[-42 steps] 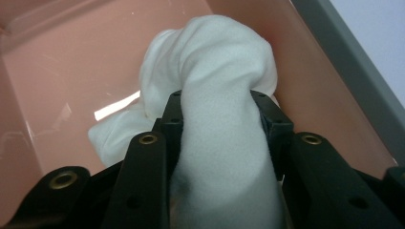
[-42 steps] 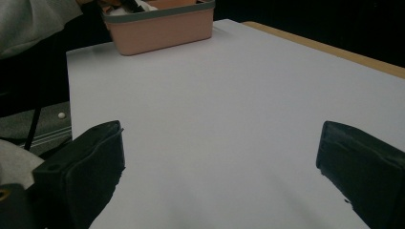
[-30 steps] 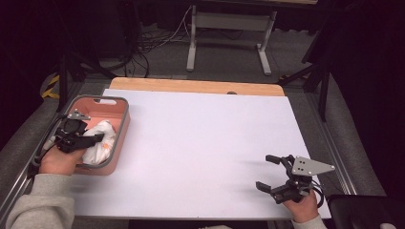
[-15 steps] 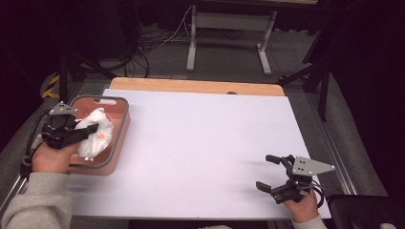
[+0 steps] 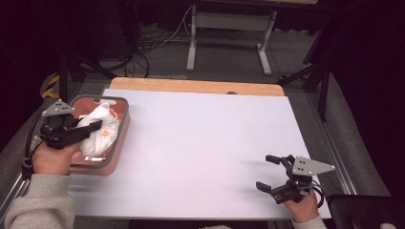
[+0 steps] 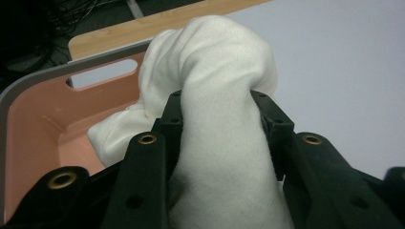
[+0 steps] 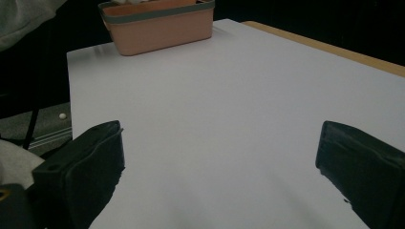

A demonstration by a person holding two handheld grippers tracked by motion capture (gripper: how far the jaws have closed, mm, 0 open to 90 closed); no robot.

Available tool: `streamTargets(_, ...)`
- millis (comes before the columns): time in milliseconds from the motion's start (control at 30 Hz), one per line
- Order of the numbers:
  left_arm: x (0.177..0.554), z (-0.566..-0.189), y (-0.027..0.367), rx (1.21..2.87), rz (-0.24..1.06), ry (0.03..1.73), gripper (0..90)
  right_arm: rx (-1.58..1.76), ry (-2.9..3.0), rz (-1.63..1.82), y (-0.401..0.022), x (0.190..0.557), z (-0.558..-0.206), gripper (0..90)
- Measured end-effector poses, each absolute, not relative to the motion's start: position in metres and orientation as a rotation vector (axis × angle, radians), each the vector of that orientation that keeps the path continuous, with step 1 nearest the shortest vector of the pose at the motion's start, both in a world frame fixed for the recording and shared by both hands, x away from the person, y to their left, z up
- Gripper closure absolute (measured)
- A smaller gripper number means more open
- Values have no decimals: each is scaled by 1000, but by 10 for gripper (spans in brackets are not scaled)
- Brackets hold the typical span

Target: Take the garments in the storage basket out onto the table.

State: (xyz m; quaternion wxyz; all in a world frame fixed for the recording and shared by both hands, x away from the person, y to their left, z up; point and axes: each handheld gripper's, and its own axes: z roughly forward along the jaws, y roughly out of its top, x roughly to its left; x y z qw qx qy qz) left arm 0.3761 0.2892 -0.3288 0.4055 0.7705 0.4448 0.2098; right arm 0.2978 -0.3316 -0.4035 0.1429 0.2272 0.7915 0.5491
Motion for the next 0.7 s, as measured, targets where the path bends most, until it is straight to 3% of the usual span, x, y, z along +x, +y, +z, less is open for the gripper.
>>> streamTargets(700,367,-311,239,1889,438,921,632,656,2280,1592,-334,298,-403,28)
